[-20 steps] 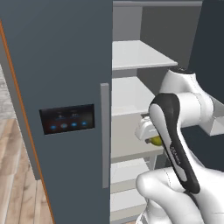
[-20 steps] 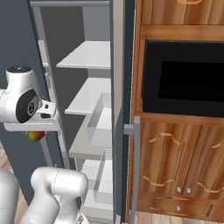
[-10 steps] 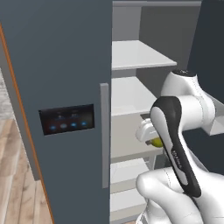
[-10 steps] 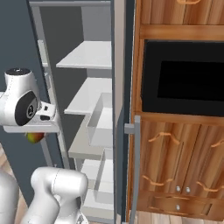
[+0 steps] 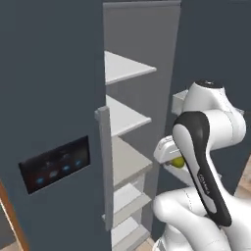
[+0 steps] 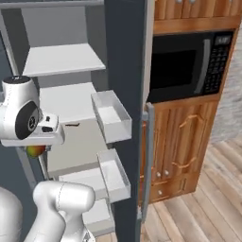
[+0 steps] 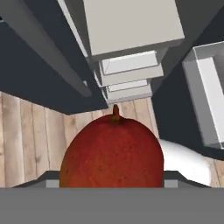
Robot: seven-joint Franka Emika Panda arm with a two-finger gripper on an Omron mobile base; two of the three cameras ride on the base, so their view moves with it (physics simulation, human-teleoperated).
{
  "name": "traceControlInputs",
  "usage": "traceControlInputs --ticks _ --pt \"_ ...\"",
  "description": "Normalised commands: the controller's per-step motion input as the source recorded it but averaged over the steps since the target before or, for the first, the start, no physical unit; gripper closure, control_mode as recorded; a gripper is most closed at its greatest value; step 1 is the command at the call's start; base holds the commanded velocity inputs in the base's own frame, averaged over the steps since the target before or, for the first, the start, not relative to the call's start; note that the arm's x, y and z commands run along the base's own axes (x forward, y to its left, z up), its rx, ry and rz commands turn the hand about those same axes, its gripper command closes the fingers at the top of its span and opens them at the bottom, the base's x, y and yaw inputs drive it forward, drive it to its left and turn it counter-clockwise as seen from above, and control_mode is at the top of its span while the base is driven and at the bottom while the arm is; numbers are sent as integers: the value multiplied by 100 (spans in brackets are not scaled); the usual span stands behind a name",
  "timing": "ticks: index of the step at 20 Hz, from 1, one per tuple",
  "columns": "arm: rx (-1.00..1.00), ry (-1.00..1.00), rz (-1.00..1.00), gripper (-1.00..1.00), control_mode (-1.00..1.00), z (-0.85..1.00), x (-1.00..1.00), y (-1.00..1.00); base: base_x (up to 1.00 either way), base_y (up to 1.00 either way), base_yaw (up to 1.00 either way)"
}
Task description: Pick up the tangerine and mango from the fridge and place one fruit on each plate on the dining counter.
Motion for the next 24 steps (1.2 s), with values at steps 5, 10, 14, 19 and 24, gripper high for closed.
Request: traceControlInputs --ticks 5,10,14,19,24 --pt "0 0 0 100 100 0 0 0 0 0 -95" --pt "0 0 0 100 100 0 0 0 0 0 -91" --pt "0 0 0 100 100 0 0 0 0 -7 -88" --pt "0 0 0 100 100 0 0 0 0 -75 -67" --pt "0 0 0 100 100 0 0 0 3 -100 -17"
